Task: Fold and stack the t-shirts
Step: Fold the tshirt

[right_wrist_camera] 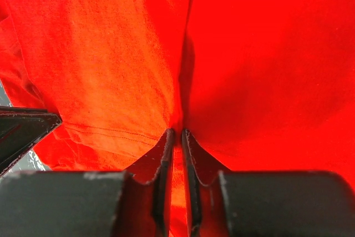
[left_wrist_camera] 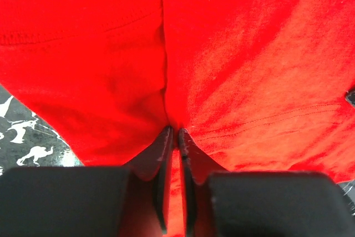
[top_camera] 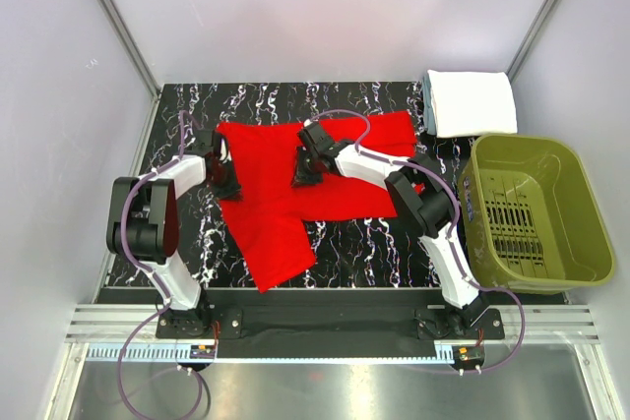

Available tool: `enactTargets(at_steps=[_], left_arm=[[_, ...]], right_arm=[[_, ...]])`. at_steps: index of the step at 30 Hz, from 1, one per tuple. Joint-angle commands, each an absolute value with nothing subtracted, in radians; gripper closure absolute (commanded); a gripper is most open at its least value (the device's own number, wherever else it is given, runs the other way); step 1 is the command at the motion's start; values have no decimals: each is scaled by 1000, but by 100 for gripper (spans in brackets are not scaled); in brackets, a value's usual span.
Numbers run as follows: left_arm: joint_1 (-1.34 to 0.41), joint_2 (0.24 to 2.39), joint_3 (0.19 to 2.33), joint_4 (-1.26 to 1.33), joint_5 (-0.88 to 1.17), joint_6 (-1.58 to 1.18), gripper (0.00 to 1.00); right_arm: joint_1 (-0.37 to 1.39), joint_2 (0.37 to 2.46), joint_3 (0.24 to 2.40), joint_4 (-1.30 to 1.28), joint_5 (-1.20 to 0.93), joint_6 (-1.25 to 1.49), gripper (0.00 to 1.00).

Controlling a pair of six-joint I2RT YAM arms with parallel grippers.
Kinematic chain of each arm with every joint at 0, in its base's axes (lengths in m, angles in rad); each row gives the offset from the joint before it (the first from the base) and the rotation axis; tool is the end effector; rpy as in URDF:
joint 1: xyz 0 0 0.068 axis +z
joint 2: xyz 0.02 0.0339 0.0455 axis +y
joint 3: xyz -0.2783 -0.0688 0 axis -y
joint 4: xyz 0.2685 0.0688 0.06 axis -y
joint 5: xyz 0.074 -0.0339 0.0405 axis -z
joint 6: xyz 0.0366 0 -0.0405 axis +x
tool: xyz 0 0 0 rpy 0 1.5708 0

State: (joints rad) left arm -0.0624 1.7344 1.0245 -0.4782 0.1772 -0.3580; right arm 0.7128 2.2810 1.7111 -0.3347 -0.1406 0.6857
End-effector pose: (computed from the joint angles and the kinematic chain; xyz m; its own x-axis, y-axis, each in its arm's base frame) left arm 0.3481 -0.0282 0.1565 -0.9117 -0.2886 -0.2924 -0.2054 0.9366 -0.2840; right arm 0.3961 0.3492 0.1435 -0.9118 0.0405 -0.4086 -0.1752 0.8615 0.4766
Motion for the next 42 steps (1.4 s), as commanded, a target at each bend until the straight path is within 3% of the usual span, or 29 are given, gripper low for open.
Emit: enactTargets(at_steps=[1,4,6,42], left_arm=[[-61,1738,1048,-466,204,-342,90],[-61,1729,1055,-486,184,-337,90],[-61,1729,1061,-492,178,-333,72],[-104,1666,1083,-502,186,-319,71]], right_arm=[[724,2289,1747,-319,-132,680,84],[724,2284,1753,-322,-137,675,85],[724,2286,1756,-322,-143,676,85],[726,2296,1763,-327,-150,675,86]])
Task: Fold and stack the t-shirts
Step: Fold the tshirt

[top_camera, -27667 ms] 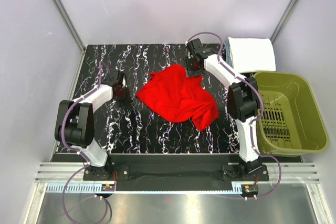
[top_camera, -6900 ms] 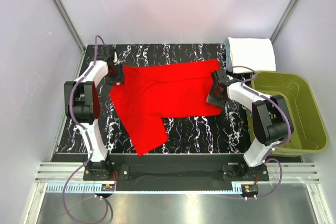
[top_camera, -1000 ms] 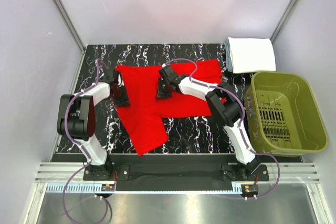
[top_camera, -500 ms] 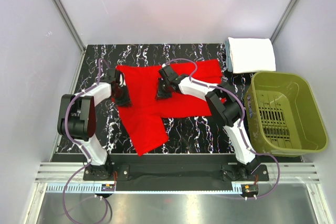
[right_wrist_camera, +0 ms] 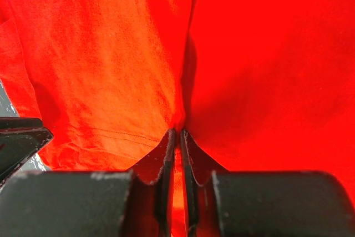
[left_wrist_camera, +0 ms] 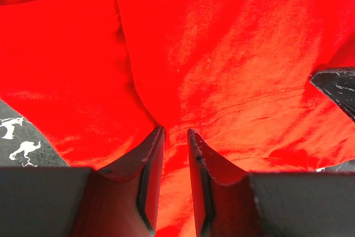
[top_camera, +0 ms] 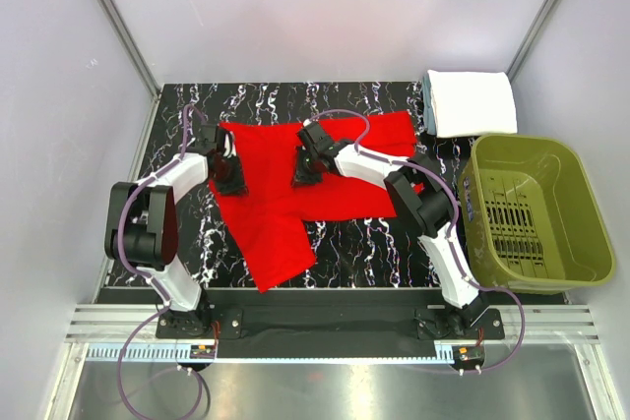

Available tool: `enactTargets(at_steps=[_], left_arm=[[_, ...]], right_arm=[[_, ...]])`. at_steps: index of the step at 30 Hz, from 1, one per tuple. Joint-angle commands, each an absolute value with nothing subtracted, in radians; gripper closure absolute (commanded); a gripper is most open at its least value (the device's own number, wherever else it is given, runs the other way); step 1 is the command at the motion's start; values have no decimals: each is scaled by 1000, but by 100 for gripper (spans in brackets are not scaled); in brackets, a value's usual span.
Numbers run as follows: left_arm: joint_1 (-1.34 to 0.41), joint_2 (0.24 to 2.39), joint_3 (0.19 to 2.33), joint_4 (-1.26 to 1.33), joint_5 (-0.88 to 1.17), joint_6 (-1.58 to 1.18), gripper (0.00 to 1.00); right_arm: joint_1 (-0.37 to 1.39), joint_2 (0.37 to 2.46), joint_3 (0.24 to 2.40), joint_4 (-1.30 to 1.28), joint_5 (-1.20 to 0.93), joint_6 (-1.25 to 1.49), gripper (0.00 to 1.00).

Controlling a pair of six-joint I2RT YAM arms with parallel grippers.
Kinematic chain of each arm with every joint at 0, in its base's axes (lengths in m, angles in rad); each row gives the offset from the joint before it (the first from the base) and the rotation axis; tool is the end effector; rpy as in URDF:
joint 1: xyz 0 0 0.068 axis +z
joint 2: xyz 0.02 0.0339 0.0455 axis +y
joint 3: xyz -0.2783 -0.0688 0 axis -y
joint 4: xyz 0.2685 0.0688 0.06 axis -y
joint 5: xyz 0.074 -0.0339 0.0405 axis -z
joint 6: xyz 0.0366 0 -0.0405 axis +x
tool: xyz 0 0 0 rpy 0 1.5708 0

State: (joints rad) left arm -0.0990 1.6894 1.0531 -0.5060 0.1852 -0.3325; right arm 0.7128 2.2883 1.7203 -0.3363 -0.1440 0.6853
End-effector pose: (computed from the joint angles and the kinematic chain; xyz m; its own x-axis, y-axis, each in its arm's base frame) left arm 0.3479 -0.0413 0.1785 -0.9121 -0.2318 -0.3381 -0.1316 0.9467 -0.2939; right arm 0.3973 0.3504 0.1427 -0.9125 0.0392 -0.4073 -0.1767 0.8601 0.4786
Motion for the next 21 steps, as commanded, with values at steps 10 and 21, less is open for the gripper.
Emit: enactTargets(at_steps=[10,21], left_arm=[[-104,1703,1069,-500,186,-325,71],[-104,1701,1049,-500,170,-339,84]], right_arm=[[726,2283,1761,-319,-163,684,82],[727,2296,1781,-327,-190,696,86]])
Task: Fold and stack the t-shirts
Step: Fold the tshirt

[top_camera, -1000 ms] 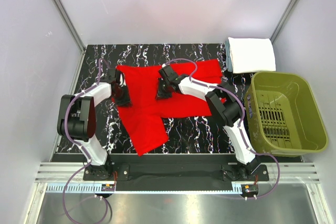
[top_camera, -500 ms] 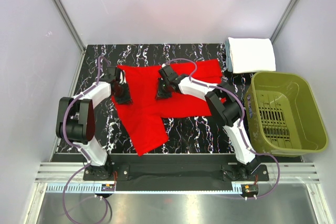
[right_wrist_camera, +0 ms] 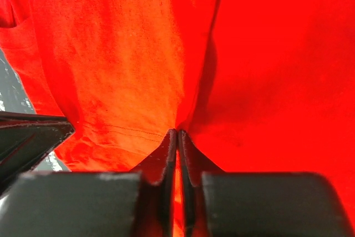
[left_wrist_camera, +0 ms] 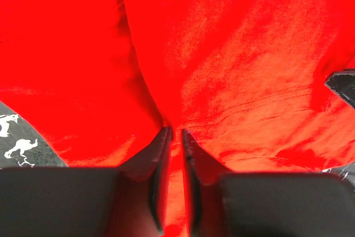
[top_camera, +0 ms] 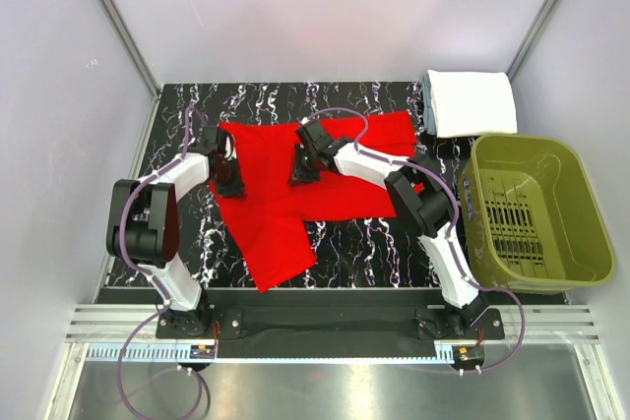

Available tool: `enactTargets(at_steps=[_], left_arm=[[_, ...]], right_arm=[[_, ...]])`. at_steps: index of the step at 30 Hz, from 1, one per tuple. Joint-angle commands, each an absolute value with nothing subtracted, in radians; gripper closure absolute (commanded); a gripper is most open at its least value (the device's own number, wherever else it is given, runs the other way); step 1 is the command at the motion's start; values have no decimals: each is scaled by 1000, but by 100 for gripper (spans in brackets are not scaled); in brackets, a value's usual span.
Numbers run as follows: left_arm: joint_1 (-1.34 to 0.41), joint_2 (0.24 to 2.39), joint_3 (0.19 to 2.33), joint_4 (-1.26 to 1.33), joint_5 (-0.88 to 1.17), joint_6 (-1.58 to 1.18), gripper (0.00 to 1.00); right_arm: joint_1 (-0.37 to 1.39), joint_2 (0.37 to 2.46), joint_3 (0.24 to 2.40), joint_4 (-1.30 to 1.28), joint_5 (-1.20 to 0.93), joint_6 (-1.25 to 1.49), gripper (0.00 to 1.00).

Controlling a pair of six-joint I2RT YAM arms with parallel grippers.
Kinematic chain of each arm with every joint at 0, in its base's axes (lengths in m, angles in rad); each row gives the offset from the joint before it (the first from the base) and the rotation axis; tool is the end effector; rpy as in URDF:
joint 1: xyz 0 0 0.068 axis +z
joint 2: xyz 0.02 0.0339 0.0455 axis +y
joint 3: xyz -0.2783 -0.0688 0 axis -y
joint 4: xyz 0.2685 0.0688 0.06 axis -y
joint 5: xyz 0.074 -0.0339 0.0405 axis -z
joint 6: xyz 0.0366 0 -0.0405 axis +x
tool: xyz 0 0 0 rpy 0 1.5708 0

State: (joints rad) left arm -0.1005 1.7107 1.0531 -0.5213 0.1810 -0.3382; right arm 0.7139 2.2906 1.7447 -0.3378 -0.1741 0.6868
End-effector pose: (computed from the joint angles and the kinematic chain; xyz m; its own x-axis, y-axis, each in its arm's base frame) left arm 0.3476 -0.0417 0.1708 -0.9229 -0.2350 -0.3051 -0.1475 0.9475 -0.2837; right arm 0.3994 0.3544 0.1496 -0.9134 0.0349 -0.4056 -0.1924 0.8410 0.5057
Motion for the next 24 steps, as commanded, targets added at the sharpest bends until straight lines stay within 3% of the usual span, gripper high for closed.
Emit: enactTargets(at_steps=[1,3,24], left_arm=[[-104,1695,1049,-500,169,-339,87],[-104,1692,1057,-511,166,-341,100],[-164,1468,1049,-649,74,-448,100]], right_arm=[[729,2293,1781,-328,-192,695,95],[727,2289,1784,-330,-192,689,100],[727,2151,1741,-377,-146,634,100]])
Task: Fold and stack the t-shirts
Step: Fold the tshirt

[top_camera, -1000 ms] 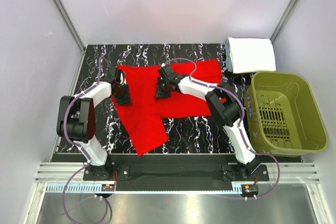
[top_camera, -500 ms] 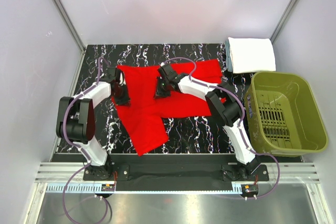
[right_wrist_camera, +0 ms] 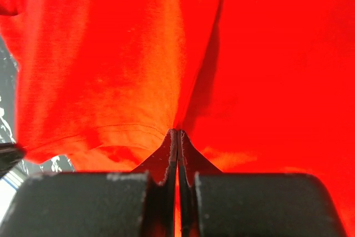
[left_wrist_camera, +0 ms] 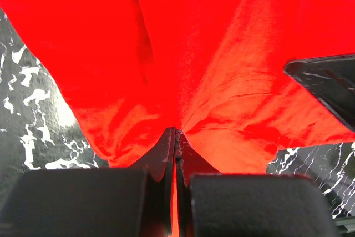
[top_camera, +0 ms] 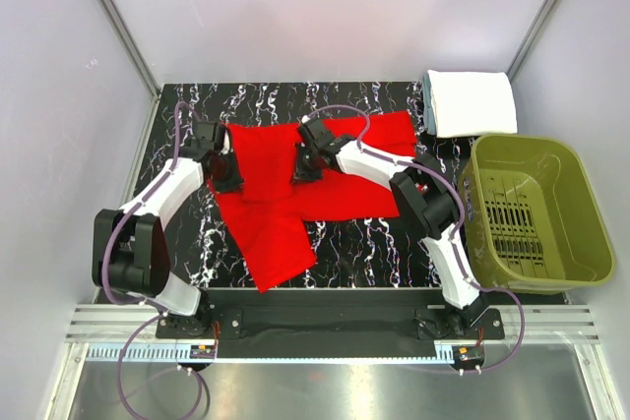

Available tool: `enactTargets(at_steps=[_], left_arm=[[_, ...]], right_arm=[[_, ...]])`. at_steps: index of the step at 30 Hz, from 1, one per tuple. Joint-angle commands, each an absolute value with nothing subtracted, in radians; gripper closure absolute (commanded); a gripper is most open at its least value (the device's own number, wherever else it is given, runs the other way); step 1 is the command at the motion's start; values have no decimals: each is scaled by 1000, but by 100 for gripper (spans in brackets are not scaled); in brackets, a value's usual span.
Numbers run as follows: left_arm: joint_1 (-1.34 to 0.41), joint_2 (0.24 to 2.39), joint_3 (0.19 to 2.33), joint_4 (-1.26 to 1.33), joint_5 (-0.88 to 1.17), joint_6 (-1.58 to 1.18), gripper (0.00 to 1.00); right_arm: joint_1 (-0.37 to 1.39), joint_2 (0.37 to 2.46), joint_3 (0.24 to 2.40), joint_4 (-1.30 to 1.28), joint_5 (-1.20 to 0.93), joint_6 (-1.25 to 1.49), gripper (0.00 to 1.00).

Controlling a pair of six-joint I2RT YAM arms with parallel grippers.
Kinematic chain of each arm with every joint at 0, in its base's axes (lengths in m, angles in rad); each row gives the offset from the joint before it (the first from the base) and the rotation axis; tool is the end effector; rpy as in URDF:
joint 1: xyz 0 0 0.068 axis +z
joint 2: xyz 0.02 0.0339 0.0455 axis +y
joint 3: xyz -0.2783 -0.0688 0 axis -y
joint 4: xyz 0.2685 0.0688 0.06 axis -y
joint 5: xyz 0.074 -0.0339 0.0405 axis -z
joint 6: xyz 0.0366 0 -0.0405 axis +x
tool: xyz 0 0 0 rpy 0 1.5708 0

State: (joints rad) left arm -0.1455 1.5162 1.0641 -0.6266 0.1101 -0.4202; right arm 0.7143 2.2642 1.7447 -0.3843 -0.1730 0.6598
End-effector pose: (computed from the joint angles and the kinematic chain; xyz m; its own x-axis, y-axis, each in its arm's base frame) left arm 0.3207 -0.0511 0.2308 -0.8759 -0.2815 -0.3919 -0.1773 0.9431 -0.2812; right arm 0.3954 0.3512 0.1599 -0.9139 0.0068 -0.4059 -0.2096 0.8484 0.4861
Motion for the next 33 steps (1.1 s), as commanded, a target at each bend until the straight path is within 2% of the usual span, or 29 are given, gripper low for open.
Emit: enactTargets(at_steps=[1,12,25,27,30,33], left_arm=[[-169,1463,1042,-647,72,-452,100],[-207,1388,1045,-695,34,-509,100],[-291,1408,864,-569,121,-629,100],[-291,1423,893,-594,115,-614,90],[-290,1437,972,-624,88,-586,63],[-290,1466,1060,-656,48,-542,54]], right_arm=[[727,2134,1732,-382,-143,632,100],[727,2065,1698,-390,-132,607,100],[727,2048,1583,-334,-152,612,100],[727,2048,1585,-333,-161,598,100],[727,2049,1588,-331,-175,586,100],[726,2049,1589,-330,-193,571,100]])
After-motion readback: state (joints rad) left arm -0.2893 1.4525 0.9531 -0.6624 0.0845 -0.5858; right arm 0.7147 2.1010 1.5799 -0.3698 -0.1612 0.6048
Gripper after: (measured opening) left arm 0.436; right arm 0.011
